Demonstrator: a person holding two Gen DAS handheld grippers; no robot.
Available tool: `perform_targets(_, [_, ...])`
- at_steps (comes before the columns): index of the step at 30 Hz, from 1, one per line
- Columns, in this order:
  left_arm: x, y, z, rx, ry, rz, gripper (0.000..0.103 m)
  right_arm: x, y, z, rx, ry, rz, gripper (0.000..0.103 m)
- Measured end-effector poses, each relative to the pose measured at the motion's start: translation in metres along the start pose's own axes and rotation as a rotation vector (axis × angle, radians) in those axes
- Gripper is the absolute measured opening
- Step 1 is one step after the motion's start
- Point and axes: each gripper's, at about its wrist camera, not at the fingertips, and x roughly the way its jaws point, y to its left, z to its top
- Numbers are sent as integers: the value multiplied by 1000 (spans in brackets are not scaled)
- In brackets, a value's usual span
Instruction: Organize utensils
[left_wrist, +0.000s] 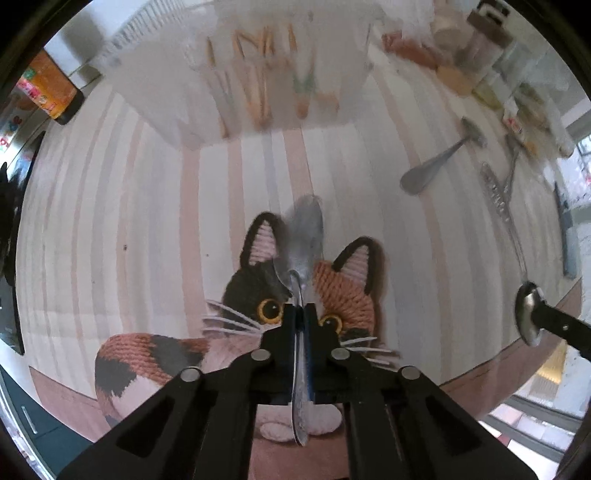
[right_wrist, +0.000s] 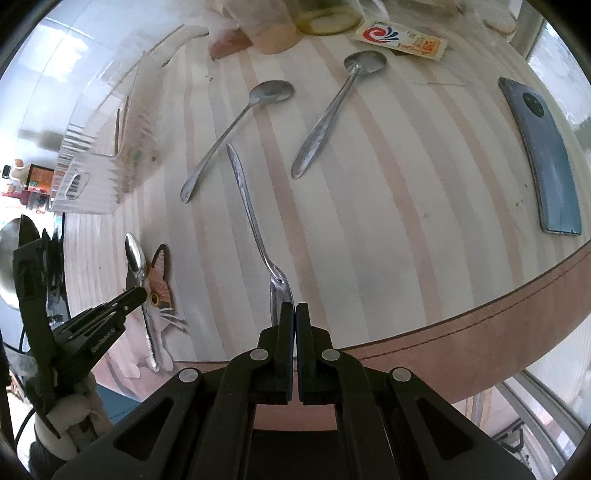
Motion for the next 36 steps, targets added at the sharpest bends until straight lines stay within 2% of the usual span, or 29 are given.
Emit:
perform_targets(5, [-39,5,2,-6,-70,-18,0,-8,-2,0,10,-22,17,1])
perform_targets(8, [-47,17,2,-34,-93,-65,0,-14,-2,2,3,-33,24,1])
perform_targets(11, [-27,29,2,-53,-42,-89,4,-15,-2,6,1,-33,29,1])
perform_targets(14, [-2,36,0,-84,38,-134,14,-11,-1,8,3,-26,31,1])
perform_targets(17, [13,33,-2,-82,66,-119,27,-9,0,7,3,-20,26,1])
perform_targets(19, [16,27,-1,-64,54,-102,28,-6,-2,6,7,-13,23,1])
perform_targets(22, [17,15,1,-23,33,-50,26,-1,-4,5,13,-3,15,1])
perform_targets(23, [17,12,2,-14,24,-32,19,1,-5,5,14,-1,11,1])
perform_targets(24, [18,9,3,2,17,-10,4,3,-6,5,16,2,7,1])
perform_targets(30, [12,2,3,12,-6,21,3,6,-8,3,24,5,1,1])
perform_targets(36, [-25,-3,-1,14,-78,28,0,-1,-7,3,22,-17,9,1])
